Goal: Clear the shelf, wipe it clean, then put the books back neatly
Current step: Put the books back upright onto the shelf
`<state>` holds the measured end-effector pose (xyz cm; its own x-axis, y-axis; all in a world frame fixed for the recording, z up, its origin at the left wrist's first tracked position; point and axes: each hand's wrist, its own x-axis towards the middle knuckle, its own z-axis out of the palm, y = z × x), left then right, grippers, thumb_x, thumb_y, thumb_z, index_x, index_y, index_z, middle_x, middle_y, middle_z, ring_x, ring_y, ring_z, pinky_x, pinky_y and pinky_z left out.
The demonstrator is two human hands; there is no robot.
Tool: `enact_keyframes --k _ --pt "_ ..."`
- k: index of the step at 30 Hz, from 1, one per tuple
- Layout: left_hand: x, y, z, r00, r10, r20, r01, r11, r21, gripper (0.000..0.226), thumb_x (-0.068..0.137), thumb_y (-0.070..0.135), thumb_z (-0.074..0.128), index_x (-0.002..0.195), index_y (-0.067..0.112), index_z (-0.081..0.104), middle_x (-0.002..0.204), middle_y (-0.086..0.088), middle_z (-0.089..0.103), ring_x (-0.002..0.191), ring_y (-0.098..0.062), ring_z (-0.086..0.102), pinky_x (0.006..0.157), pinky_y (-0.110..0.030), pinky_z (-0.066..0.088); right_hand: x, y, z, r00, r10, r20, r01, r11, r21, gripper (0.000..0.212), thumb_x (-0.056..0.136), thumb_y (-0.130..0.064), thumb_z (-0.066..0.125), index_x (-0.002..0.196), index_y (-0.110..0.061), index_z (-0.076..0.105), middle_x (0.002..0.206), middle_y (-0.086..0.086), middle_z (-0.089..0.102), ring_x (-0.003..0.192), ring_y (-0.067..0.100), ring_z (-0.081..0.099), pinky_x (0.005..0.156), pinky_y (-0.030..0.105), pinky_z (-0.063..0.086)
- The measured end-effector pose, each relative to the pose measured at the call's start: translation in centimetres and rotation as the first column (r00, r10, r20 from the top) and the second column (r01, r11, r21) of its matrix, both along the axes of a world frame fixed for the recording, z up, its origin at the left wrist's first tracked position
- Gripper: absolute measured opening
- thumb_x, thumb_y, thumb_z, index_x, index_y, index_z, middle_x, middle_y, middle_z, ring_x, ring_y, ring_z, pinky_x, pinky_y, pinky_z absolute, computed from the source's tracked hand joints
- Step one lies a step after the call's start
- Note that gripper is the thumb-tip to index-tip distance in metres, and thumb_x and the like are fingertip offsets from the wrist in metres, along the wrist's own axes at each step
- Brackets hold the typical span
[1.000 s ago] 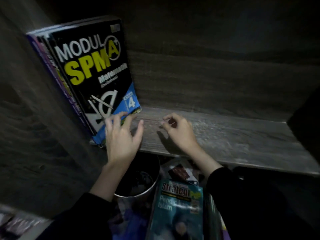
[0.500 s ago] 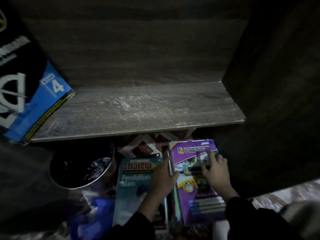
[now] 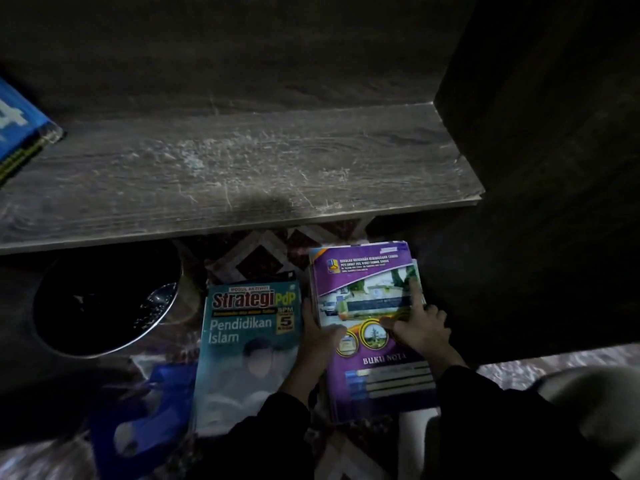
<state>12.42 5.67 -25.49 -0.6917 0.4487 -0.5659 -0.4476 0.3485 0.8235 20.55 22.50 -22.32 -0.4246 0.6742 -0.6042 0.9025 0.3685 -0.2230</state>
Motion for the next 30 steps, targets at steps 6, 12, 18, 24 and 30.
enact_keyframes --k 6,12,18,24,30 --pt "-1.2 -1.0 -1.0 0.985 0.170 0.000 -0.170 0.985 0.022 0.093 0.073 -0.004 0.071 0.149 0.014 0.019 0.140 -0.012 0.045 0.099 -0.022 0.057 0.069 -0.025 0.047 0.0 -2.5 -0.1 0.984 0.144 -0.104 -0.142 0.989 0.026 0.106 0.079 -0.060 0.063 0.148 -0.039 -0.015 0.133 0.023 0.041 0.124 0.037 0.036 0.101 0.040 0.032" --pt "-2.8 -3.2 -1.5 0.984 0.176 -0.007 -0.175 0.982 0.075 0.101 0.079 -0.016 0.062 0.152 0.026 0.006 0.149 -0.003 0.035 0.119 -0.020 0.048 0.062 -0.006 0.048 0.0 -2.5 -0.8 0.915 -0.178 -0.362 0.106 0.972 -0.211 0.118 0.061 -0.067 0.072 0.146 -0.048 -0.007 0.127 0.014 0.048 0.125 0.032 0.040 0.104 0.044 0.037" --pt "-3.9 -2.9 -1.6 0.969 0.188 0.159 -0.203 0.976 0.084 0.099 0.081 -0.012 0.064 0.153 0.027 0.008 0.145 -0.012 0.042 0.125 -0.032 0.050 0.097 -0.047 0.046 0.0 -1.3 -0.8 0.744 -0.559 -0.365 0.336 0.786 -0.519 0.095 0.069 -0.015 0.082 0.142 -0.033 0.023 0.099 -0.006 0.062 0.085 0.010 0.061 0.076 0.030 0.051" --pt "-4.0 -4.3 -1.1 0.947 0.169 0.272 -0.205 0.972 0.110 0.098 0.087 -0.008 0.058 0.148 0.046 0.004 0.145 -0.012 0.044 0.127 -0.036 0.048 0.101 -0.064 0.037 0.3 -1.7 -1.4 0.772 -0.531 -0.349 0.295 0.786 -0.543 0.121 0.050 -0.025 0.088 0.143 -0.048 0.014 0.113 -0.006 0.064 0.101 0.017 0.062 0.095 0.039 0.049" --pt "-4.3 -6.9 0.3 0.924 0.105 0.368 -0.174 0.972 0.157 0.082 0.089 -0.003 0.058 0.147 0.043 0.024 0.126 -0.009 0.063 0.113 -0.032 0.061 0.091 -0.050 0.050 0.2 -2.3 -0.5 0.813 -0.459 -0.358 0.165 0.772 -0.614 0.123 0.068 -0.016 0.082 0.148 -0.046 -0.006 0.136 -0.003 0.051 0.114 0.018 0.054 0.102 0.033 0.040"
